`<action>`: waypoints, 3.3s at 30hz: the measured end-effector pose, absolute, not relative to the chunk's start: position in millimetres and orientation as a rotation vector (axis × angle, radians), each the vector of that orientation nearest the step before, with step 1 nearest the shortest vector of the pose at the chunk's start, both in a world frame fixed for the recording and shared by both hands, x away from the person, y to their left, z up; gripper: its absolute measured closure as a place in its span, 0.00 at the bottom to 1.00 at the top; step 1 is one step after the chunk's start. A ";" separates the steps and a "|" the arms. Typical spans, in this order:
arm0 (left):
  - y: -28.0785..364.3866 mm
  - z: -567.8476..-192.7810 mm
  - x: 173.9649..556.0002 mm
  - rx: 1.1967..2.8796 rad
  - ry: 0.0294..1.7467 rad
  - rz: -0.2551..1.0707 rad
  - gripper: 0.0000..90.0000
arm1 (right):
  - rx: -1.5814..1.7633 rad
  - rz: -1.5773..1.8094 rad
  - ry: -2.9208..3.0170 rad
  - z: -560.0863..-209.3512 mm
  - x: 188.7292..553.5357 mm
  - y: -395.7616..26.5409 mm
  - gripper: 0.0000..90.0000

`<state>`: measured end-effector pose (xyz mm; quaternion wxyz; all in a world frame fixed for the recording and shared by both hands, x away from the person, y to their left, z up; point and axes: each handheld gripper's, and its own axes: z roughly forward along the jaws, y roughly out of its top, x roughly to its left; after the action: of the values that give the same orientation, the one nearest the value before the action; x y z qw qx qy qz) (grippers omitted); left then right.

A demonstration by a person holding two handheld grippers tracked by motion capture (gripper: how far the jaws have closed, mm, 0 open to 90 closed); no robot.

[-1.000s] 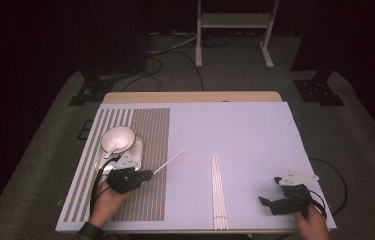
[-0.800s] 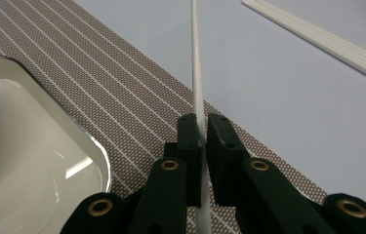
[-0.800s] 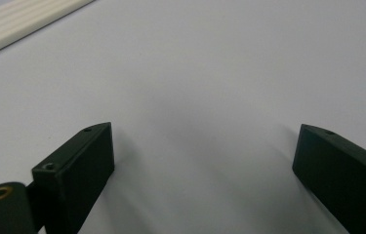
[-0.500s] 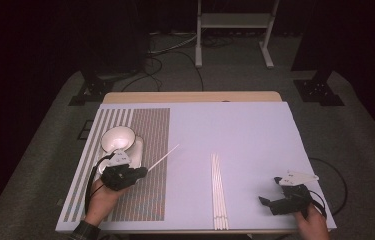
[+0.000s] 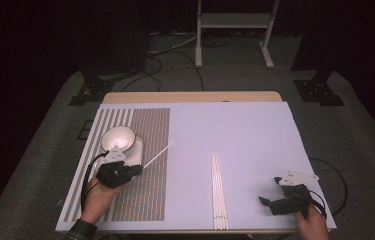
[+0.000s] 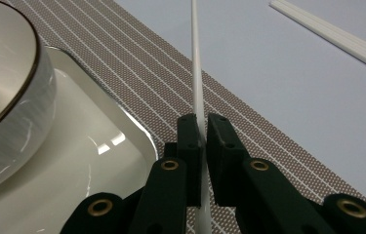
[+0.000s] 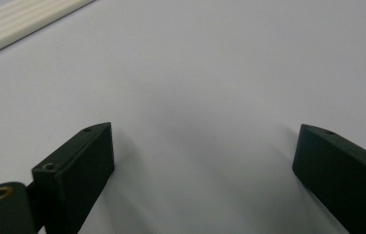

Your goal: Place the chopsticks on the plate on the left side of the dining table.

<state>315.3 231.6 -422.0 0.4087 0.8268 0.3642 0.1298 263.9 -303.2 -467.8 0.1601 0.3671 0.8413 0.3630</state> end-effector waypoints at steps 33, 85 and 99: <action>261.6 -423.0 327.8 2.069 1.026 0.385 0.94 | 1.049 1.037 2.404 -467.8 263.9 -303.2 0.08; 283.0 -431.8 335.2 2.069 1.140 0.421 0.94 | 1.049 1.037 2.403 -467.8 263.8 -303.2 0.07; 285.3 -431.0 334.5 2.052 1.143 0.431 0.90 | 1.048 1.037 2.403 -467.8 263.9 -303.2 0.07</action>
<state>334.5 285.3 -431.0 0.3676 0.7991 0.4452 0.1678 263.9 -303.2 -467.8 0.1603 0.3670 0.8414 0.3629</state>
